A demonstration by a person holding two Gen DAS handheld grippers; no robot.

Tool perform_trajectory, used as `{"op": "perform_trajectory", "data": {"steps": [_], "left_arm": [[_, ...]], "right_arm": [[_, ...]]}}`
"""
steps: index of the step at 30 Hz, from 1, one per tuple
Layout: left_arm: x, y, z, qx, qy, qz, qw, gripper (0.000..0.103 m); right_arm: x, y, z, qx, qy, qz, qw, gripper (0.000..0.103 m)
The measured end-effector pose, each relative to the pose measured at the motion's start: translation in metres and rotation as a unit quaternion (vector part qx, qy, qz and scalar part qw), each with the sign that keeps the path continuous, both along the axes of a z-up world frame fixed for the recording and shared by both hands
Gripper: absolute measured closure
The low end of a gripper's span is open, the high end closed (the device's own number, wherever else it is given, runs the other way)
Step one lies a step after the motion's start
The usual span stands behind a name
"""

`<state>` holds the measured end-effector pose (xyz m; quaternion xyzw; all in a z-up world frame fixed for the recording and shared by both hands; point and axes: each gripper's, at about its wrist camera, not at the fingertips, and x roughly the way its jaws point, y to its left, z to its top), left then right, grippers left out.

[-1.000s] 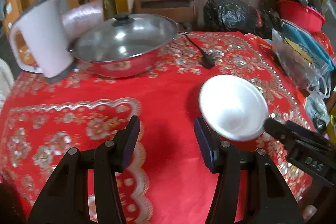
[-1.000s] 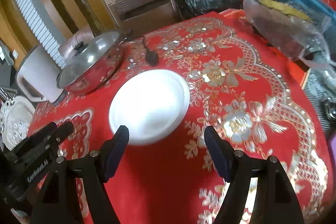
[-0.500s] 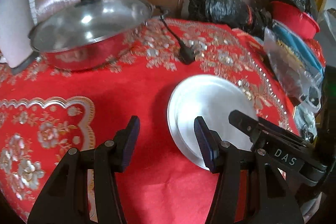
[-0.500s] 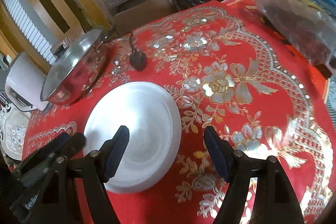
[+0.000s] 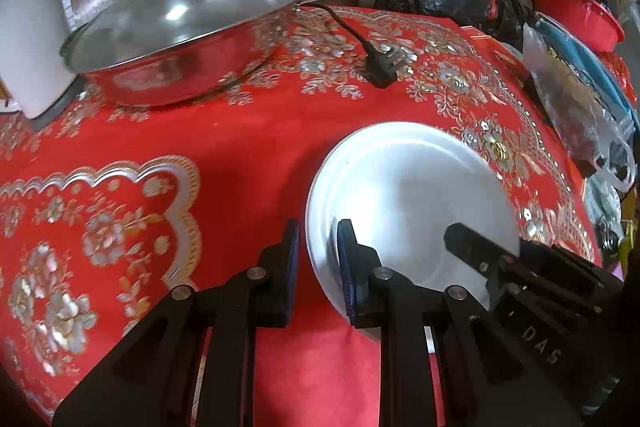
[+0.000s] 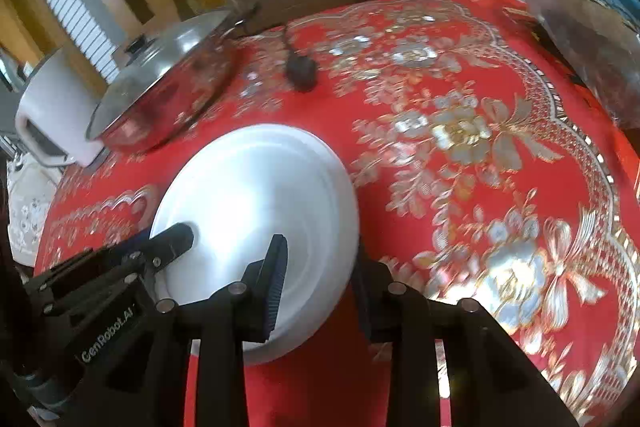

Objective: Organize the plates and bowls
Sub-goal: 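Grasp the rim of the small white bowl with both tools, then carry the small white bowl with both tools over the stack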

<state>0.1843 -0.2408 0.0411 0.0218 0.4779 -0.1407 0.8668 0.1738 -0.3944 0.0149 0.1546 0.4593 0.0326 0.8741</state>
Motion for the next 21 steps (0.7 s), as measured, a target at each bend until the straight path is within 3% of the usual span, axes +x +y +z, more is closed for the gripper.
{"op": "perform_trajectory", "data": {"steps": [7, 21], "left_arm": [[-0.033, 0.033, 0.007, 0.021, -0.007, 0.004, 0.9997, 0.085], [-0.101, 0.137, 0.016, 0.012, -0.009, 0.061, 0.9980, 0.085]], "right_arm": [[-0.023, 0.043, 0.004, -0.008, 0.002, 0.041, 0.999, 0.072], [-0.068, 0.133, 0.001, 0.017, 0.007, 0.120, 0.993, 0.071]]}}
